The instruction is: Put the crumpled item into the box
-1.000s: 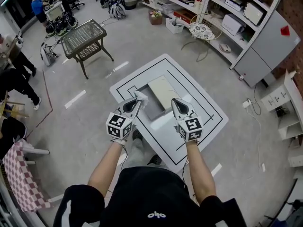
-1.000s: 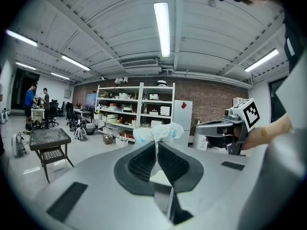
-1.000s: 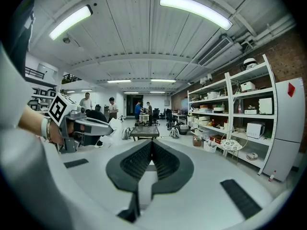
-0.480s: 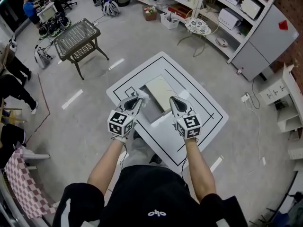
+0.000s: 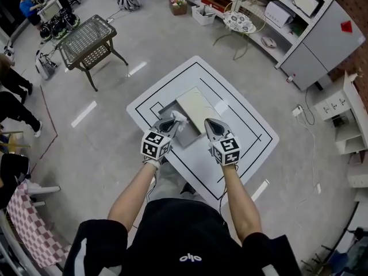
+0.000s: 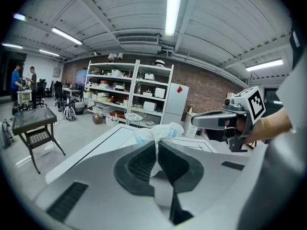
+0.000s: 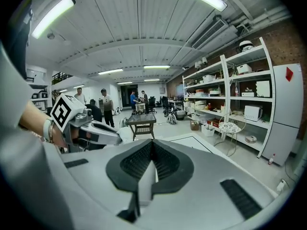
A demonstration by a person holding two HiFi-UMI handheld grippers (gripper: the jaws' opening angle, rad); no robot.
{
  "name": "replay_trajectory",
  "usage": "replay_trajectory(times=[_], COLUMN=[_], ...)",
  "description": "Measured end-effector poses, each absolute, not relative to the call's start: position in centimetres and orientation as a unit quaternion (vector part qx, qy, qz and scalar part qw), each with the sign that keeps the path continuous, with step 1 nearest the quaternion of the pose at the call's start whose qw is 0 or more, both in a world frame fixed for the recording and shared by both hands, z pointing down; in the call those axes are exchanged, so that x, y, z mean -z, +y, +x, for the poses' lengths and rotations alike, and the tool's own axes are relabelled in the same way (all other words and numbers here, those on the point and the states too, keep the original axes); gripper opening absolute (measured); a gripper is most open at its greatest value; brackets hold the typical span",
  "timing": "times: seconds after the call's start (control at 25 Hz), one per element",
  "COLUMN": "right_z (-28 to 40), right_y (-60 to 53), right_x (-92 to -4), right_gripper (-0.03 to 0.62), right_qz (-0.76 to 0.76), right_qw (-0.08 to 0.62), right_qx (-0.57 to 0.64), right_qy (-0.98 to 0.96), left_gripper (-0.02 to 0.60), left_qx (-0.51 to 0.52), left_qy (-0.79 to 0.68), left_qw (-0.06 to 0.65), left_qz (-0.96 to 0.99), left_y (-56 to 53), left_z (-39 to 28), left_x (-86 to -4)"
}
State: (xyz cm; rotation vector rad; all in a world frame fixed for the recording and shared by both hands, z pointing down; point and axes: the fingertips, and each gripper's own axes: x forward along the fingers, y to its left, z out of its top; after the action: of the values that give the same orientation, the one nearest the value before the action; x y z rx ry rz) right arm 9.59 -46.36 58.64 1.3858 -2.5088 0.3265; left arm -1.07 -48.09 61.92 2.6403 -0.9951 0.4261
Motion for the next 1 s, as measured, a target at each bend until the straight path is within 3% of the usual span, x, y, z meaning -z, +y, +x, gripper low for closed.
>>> replay_trajectory(times=[0.56,1.0], right_z=[7.7,8.2], right_y=[-49.5,-49.9], right_x=[-66.7,-69.2], right_gripper=[0.008,0.008], right_qz=[0.465,0.469], right_qw=[0.178,0.192], right_qx=[-0.172,-0.201], right_qy=[-0.85,-0.838], left_gripper=[0.021,0.021], left_qx=[-0.263,-0.35], left_qy=[-0.305,-0.286], left_qw=[0.21,0.224], left_qz=[0.891,0.863], left_y=[-51.5,-51.6], left_z=[1.0,1.8], left_x=[-73.1,-78.3])
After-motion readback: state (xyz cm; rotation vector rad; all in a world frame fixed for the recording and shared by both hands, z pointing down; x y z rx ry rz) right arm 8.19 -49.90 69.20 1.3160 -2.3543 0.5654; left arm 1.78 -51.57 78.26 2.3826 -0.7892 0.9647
